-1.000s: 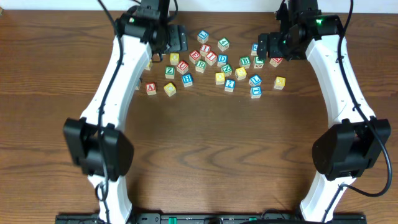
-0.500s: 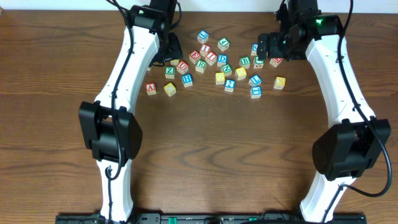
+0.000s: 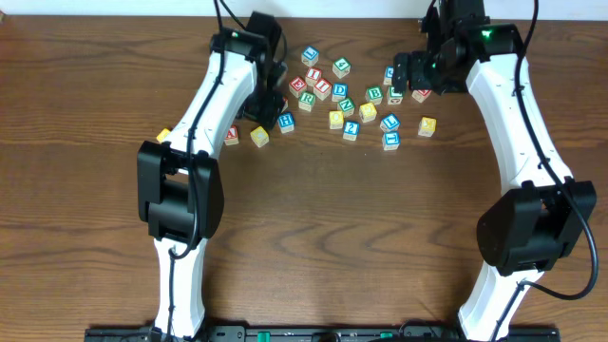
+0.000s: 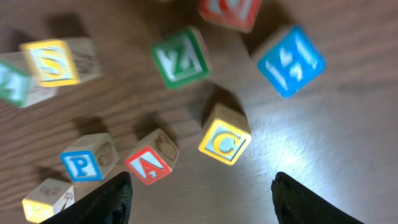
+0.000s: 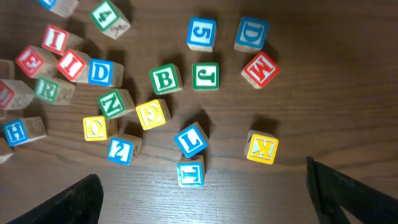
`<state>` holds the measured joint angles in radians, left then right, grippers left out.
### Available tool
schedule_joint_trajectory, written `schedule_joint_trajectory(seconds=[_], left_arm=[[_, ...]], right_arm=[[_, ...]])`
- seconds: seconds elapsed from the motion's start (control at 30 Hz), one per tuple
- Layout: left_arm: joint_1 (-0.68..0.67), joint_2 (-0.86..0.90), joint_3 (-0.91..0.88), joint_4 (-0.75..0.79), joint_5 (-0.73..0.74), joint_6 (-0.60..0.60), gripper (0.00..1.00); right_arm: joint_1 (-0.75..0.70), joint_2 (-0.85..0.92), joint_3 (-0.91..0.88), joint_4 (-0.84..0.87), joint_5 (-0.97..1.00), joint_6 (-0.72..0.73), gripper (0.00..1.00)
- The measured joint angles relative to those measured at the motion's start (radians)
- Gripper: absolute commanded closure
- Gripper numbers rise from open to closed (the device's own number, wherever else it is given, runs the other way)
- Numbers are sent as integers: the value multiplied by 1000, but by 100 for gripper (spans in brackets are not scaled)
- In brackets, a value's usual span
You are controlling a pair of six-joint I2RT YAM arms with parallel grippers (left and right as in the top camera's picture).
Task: Spell out CORL
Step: 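Lower the left gripper onto the yellow C block and close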
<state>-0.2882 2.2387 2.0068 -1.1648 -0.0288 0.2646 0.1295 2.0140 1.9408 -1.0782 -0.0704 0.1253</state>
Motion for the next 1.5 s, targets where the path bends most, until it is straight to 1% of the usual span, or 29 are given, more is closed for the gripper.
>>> schedule_joint_trajectory(seconds=[0.13,0.3,0.67,0.77,1.23,1.27,1.33,1.37,1.5], left_arm=[[0,0,-79,36,33,141,29],[0,0,-112,84,54,204,29],[0,0,-222,230,57,229,30],[0,0,-226,242,57,233,42],[0,0,-240,258,57,234,43],[0,0,-246,258,57,234,44],[0,0,-267,257,57,235,52],[0,0,-280,257,57,234,55],[0,0,-283,264,57,235,62]], right_arm=[[0,0,-44,10,0,0,1],[0,0,-93,25,0,0,1],[0,0,-97,25,0,1,1],[0,0,-97,20,0,1,1],[1,0,-97,20,0,1,1],[1,0,-97,20,0,1,1],[1,0,-97,20,0,1,1],[1,0,-97,20,0,1,1],[1,0,-97,20,0,1,1]])
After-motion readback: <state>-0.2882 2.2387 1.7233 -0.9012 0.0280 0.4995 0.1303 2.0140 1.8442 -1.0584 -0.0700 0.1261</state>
